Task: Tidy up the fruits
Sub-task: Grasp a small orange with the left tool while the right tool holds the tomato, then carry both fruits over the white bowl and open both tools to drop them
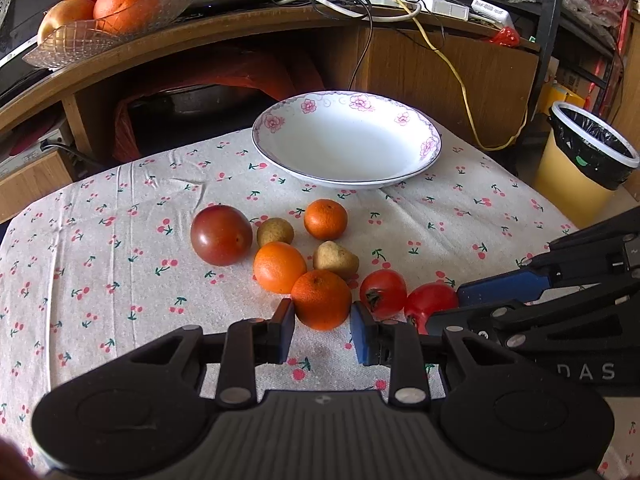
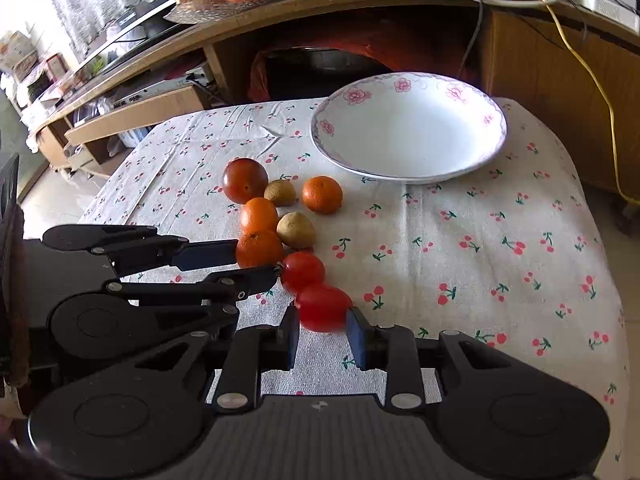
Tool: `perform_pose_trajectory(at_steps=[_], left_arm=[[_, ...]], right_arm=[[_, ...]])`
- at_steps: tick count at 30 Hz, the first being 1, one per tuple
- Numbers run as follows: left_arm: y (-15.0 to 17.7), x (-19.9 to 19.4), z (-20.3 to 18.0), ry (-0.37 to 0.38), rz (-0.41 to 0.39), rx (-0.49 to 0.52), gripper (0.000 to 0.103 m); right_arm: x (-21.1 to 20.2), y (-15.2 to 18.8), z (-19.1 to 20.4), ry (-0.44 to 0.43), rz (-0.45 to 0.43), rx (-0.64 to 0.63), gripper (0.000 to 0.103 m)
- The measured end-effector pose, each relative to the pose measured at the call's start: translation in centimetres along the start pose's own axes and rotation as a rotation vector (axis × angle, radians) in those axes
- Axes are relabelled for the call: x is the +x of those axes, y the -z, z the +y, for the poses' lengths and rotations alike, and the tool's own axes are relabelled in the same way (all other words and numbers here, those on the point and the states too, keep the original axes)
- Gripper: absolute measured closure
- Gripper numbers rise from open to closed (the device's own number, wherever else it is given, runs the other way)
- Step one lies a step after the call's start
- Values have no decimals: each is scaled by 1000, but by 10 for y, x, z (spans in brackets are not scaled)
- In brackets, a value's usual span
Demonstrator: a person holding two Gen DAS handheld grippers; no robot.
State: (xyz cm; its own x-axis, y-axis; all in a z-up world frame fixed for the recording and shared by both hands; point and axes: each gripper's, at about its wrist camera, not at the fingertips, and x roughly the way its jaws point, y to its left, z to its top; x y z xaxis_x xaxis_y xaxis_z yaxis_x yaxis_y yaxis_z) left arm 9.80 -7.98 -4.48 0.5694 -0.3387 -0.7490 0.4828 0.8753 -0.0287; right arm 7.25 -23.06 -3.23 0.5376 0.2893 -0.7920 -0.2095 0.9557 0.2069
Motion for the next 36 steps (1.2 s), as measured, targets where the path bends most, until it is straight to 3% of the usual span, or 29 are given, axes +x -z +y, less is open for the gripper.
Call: perform_pose_trajectory(at_steps=[8,28,36], left_arm=[[-1,2,6,24,-1,-34,64],[1,-3,2,35,8,5,63],[-8,-5,-1,39,-8,-2,63]], right_arm=[[5,-1,-2,-6,-4,-22,71],[-7,-7,-2,-31,-42,18,77],[-7,-11,-5,20,-59,26,77]])
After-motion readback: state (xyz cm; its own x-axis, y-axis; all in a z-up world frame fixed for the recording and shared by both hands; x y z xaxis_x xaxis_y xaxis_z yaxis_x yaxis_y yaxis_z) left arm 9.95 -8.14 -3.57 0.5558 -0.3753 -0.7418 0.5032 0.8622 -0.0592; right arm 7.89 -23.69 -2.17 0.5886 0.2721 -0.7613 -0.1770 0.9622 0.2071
